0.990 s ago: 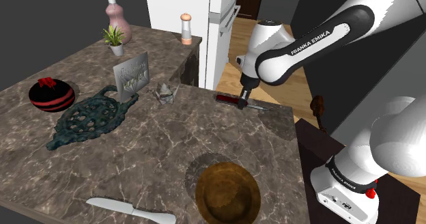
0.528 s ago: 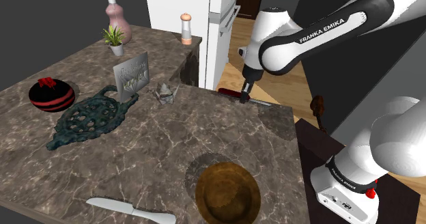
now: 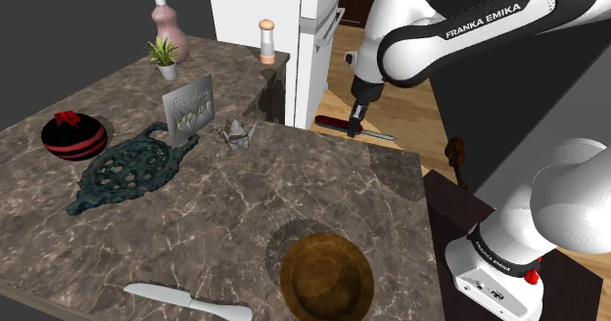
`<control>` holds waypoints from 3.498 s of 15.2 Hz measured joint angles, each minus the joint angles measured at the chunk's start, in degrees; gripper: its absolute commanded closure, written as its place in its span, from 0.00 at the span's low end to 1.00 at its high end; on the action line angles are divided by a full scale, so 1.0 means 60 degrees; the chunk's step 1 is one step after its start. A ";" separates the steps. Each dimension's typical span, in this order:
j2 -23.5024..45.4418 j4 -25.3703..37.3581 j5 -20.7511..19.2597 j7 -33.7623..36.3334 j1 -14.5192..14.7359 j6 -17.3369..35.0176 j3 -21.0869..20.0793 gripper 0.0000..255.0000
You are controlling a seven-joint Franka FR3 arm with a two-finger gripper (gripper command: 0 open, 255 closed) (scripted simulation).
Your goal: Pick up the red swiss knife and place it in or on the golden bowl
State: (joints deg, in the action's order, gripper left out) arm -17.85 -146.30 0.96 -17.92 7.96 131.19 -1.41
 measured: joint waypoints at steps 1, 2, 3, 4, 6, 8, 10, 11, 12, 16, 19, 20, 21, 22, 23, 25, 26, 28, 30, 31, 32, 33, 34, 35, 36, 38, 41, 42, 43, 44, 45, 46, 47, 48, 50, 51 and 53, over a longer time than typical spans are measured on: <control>-0.0089 0.0067 -0.0002 -0.0007 -0.0003 -0.0155 0.0006 1.00; -0.0144 0.0137 -0.0004 -0.0008 -0.0004 -0.0282 0.0008 1.00; -0.0188 0.0240 -0.0005 -0.0010 -0.0006 -0.0429 0.0011 1.00; -0.0245 0.0326 -0.0005 -0.0009 -0.0006 -0.0573 0.0012 1.00; -0.0394 0.0487 -0.0005 -0.0008 -0.0005 -0.0882 0.0014 1.00; -0.0537 0.0470 0.0028 0.0103 0.0050 -0.1007 -0.0067 1.00; -0.0771 0.0311 0.0130 0.0436 0.0217 -0.1081 -0.0312 1.00; -0.0952 0.0175 0.0204 0.0655 0.0330 -0.1122 -0.0477 1.00; -0.1065 0.0019 0.0272 0.0844 0.0430 -0.1075 -0.0620 1.00; -0.1641 -0.0326 0.0656 0.1790 0.0953 -0.1283 -0.1338 1.00; -0.1907 -0.0538 0.0952 0.2457 0.1329 -0.1309 -0.1862 1.00; -0.1931 -0.0555 0.1045 0.2678 0.1444 -0.1307 -0.2035 1.00; -0.1992 -0.0557 0.1139 0.2895 0.1564 -0.1356 -0.2202 1.00; -0.2136 -0.0558 0.1261 0.3156 0.1721 -0.1479 -0.2400 1.00; -0.2193 -0.0610 0.1376 0.3406 0.1861 -0.1470 -0.2599 1.00; -0.2132 -0.0554 0.1562 0.3898 0.2091 -0.1438 -0.3002 1.00; -0.2039 -0.0432 0.1623 0.4134 0.2174 -0.1452 -0.3188 1.00; -0.2021 -0.0368 0.1818 0.4659 0.2422 -0.1457 -0.3606 1.00; -0.1929 -0.0175 0.1965 0.5179 0.2623 -0.1514 -0.4011 1.00; -0.1820 -0.0044 0.2007 0.5426 0.2690 -0.1512 -0.4211 1.00; -0.1806 0.0025 0.2082 0.5679 0.2795 -0.1547 -0.4405 1.00; -0.1648 0.0095 0.2141 0.5990 0.2879 -0.1432 -0.4681 1.00; -0.1461 0.0330 0.2123 0.6252 0.2894 -0.1461 -0.4883 1.00; -0.1350 0.0482 0.2138 0.6513 0.2945 -0.1474 -0.5085 1.00; -0.1289 0.0659 0.2198 0.6899 0.3069 -0.1552 -0.5384 1.00; -0.1017 0.0714 0.2168 0.7191 0.3064 -0.1320 -0.5653 1.00; -0.0753 0.0547 0.2127 0.7317 0.3024 -0.0895 -0.5826 1.00; -0.0699 0.0447 0.2132 0.7336 0.3024 -0.0744 -0.5866 1.00; -0.0605 0.0381 0.2108 0.7358 0.3001 -0.0590 -0.5912 1.00; -0.0498 0.0341 0.2076 0.7402 0.2975 -0.0447 -0.5969 1.00; -0.0422 0.0259 0.2063 0.7425 0.2963 -0.0294 -0.6012 1.00; -0.0347 0.0171 0.2050 0.7451 0.2953 -0.0137 -0.6056 1.00; -0.0250 0.0114 0.2019 0.7488 0.2930 0.0012 -0.6107 1.00; -0.0134 0.0051 0.1975 0.7512 0.2893 0.0183 -0.6150 1.00; 0.0002 -0.0082 0.1935 0.7550 0.2862 0.0443 -0.6214 1.00; 0.0075 -0.0083 0.1898 0.7588 0.2840 0.0518 -0.6249 1.00; 0.0117 -0.0093 0.1882 0.7620 0.2834 0.0569 -0.6277 1.00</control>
State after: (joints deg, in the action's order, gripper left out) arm -17.15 -146.85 12.25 27.80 24.96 134.60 -39.08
